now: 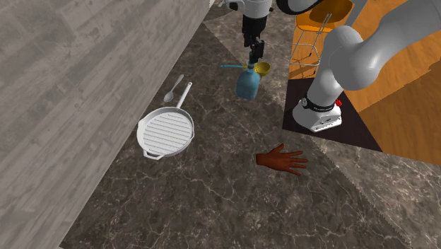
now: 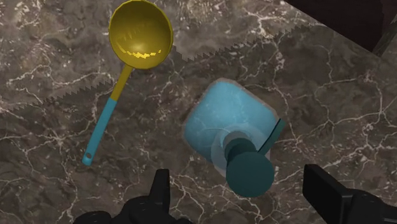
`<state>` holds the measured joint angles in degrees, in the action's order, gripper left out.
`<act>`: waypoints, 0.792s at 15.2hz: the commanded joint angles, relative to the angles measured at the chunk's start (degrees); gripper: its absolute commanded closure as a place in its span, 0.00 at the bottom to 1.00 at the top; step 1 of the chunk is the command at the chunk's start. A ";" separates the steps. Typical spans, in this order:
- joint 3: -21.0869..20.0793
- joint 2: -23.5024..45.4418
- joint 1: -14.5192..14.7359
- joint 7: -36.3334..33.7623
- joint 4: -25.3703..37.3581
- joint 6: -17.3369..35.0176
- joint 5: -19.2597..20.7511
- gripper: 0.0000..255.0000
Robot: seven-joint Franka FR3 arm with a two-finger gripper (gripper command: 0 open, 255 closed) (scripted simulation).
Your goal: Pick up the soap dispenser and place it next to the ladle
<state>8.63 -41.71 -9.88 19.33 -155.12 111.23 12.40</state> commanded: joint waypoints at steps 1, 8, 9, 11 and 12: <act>0.00 0.00 0.00 0.00 0.00 0.00 0.00 0.00; -1.25 -1.11 0.66 0.24 6.58 -7.73 -1.33 0.00; -1.25 -1.10 0.66 0.24 6.58 -7.73 -1.33 0.00; -1.25 -1.10 0.66 0.24 6.58 -7.73 -1.33 0.00; -1.25 -1.10 0.66 0.24 6.58 -7.73 -1.33 0.00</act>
<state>7.37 -42.81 -9.22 19.56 -148.56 103.52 11.07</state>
